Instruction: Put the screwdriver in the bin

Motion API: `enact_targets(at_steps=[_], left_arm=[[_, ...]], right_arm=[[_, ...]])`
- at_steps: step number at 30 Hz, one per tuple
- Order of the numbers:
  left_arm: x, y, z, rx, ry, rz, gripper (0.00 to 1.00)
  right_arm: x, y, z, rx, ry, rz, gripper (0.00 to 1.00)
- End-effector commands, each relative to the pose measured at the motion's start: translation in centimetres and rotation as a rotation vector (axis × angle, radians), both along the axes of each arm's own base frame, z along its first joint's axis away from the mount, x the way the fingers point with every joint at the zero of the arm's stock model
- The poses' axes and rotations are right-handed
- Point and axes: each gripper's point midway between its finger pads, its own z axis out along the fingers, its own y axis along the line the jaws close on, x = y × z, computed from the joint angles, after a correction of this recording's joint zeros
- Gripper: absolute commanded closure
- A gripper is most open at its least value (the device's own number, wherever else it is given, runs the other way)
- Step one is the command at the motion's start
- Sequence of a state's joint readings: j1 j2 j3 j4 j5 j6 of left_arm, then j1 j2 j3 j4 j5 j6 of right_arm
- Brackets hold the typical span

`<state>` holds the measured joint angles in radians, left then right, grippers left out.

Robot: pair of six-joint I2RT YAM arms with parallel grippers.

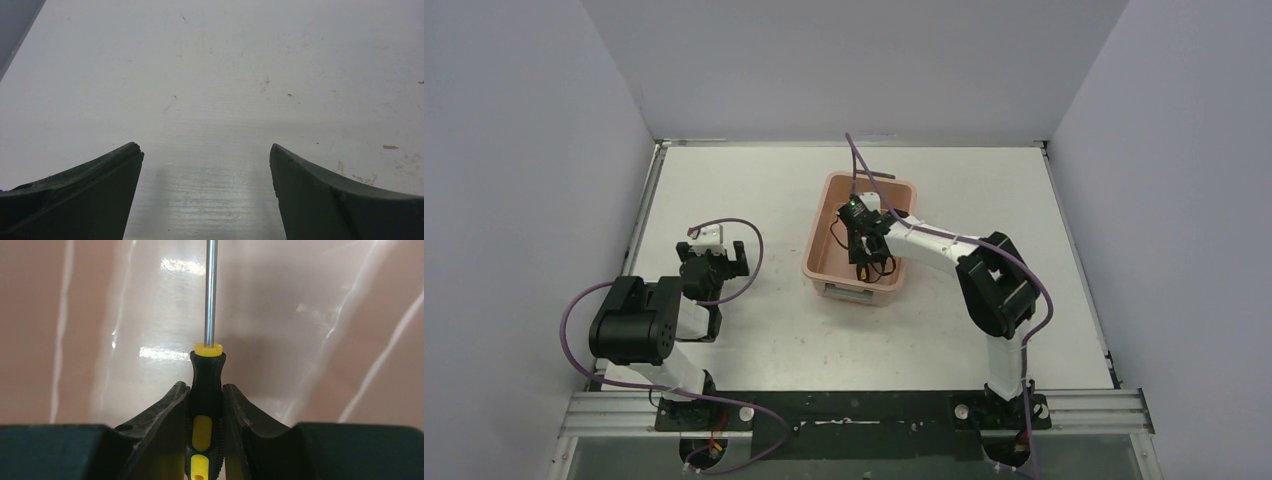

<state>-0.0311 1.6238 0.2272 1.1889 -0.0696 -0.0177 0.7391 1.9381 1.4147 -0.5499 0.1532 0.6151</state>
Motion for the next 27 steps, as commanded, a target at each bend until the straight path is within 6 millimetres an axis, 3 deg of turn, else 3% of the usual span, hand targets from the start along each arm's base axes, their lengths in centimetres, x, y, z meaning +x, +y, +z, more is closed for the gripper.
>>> enact_targets(at_steps=[1, 5, 8, 11, 16, 22, 27], left_arm=[[1.0, -0.3, 1.9, -0.008, -0.070, -0.013, 0.03], [1.0, -0.3, 1.9, -0.007, -0.070, -0.013, 0.03], [1.0, -0.3, 2.0, -0.008, -0.072, -0.013, 0.03], [1.0, -0.3, 1.9, -0.008, -0.070, -0.013, 0.03], [1.0, -0.3, 2.0, -0.008, -0.072, -0.012, 0.03], [1.0, -0.3, 1.9, -0.008, -0.070, -0.012, 0.03], [1.0, -0.3, 2.0, -0.008, -0.072, -0.013, 0.03]], right_arm=[[0.9, 0.7, -1.3, 0.029, 0.000, -0.016, 1.00], [0.9, 0.7, -1.6, 0.028, 0.000, -0.021, 0.88], [1.1, 0.6, -0.7, 0.031, -0.014, -0.024, 0.54], [1.4, 0.6, 1.1, 0.030, -0.043, -0.030, 0.39], [2.3, 0.7, 5.7, 0.045, -0.129, -0.026, 0.20], [3.4, 0.5, 13.1, 0.107, -0.295, 0.001, 0.02], [3.7, -1.8, 17.2, 0.118, -0.425, 0.013, 0.00]])
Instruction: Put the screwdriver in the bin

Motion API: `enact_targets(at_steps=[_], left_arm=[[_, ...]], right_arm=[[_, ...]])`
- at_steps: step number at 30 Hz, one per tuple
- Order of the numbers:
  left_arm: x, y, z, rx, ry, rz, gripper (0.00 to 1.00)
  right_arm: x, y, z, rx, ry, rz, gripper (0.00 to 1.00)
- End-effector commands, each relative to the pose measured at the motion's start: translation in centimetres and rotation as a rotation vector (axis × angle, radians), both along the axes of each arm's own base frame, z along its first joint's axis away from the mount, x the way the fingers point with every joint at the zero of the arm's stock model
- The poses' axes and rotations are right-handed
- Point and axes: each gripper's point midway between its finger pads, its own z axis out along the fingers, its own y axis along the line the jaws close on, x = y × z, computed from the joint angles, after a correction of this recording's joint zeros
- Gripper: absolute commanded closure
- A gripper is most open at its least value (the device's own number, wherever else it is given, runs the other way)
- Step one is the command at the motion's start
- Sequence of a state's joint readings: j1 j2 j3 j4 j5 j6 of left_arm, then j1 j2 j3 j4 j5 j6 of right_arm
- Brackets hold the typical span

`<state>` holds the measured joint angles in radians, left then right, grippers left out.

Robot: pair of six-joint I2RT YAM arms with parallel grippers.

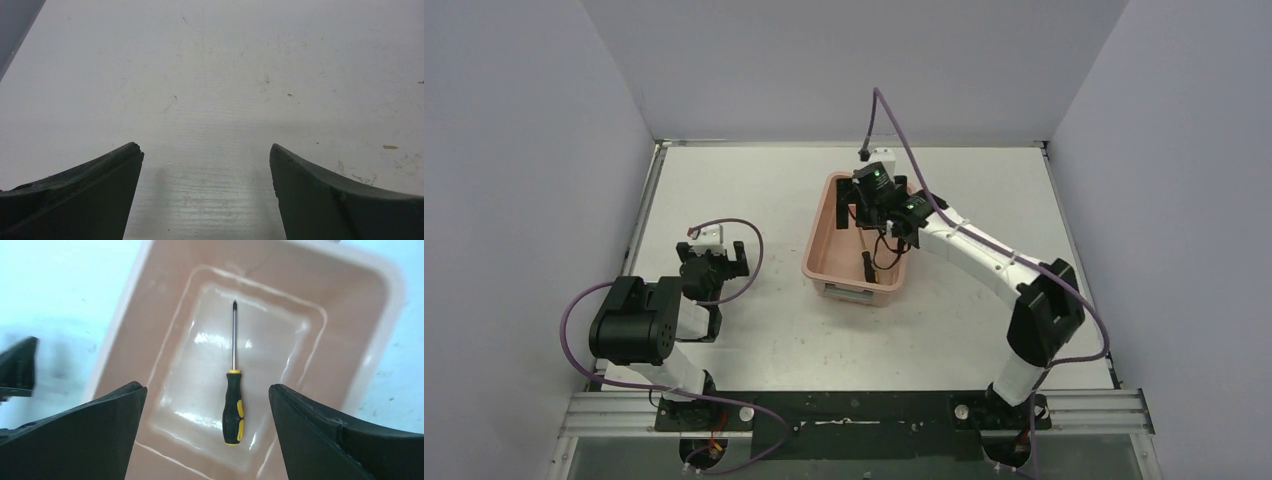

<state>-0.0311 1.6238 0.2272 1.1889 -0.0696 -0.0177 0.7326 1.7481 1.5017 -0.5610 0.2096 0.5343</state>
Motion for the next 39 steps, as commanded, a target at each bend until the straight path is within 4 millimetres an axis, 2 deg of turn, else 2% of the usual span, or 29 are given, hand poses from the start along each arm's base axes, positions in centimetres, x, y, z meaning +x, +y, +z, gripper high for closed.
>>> enact_targets(at_steps=[1, 7, 13, 15, 19, 25, 29, 34, 39], left_arm=[[1.0, -0.3, 2.0, -0.008, -0.072, -0.013, 0.03], [1.0, -0.3, 2.0, -0.006, -0.071, -0.014, 0.03], [1.0, -0.4, 1.9, -0.007, -0.068, -0.016, 0.03], [1.0, -0.3, 1.9, -0.006, -0.070, -0.016, 0.03], [1.0, -0.3, 2.0, -0.007, -0.072, -0.016, 0.03], [1.0, -0.3, 2.0, -0.007, -0.071, -0.014, 0.03], [1.0, -0.3, 2.1, -0.007, -0.074, -0.016, 0.03], [1.0, -0.3, 2.0, -0.006, -0.073, -0.015, 0.03], [1.0, -0.3, 2.0, -0.006, -0.073, -0.013, 0.03]], right_arm=[[1.4, -3.1, 6.9, 0.032, -0.222, -0.035, 0.00], [2.2, -11.5, 7.7, 0.102, -0.368, -0.201, 0.00], [1.1, -22.0, 4.7, 0.098, -0.480, -0.399, 0.00], [0.2, -25.2, 2.9, 0.098, -0.506, -0.459, 0.00], [-2.4, -29.6, -0.6, 0.043, -0.571, -0.544, 0.00], [-5.6, -30.9, -3.3, -0.051, -0.732, -0.498, 0.00], [-7.2, -31.5, -5.3, -0.075, -0.760, -0.504, 0.00], [-6.9, -30.6, -5.3, -0.054, -0.760, -0.456, 0.00], [-7.0, -30.7, -5.4, -0.049, -0.760, -0.466, 0.00]])
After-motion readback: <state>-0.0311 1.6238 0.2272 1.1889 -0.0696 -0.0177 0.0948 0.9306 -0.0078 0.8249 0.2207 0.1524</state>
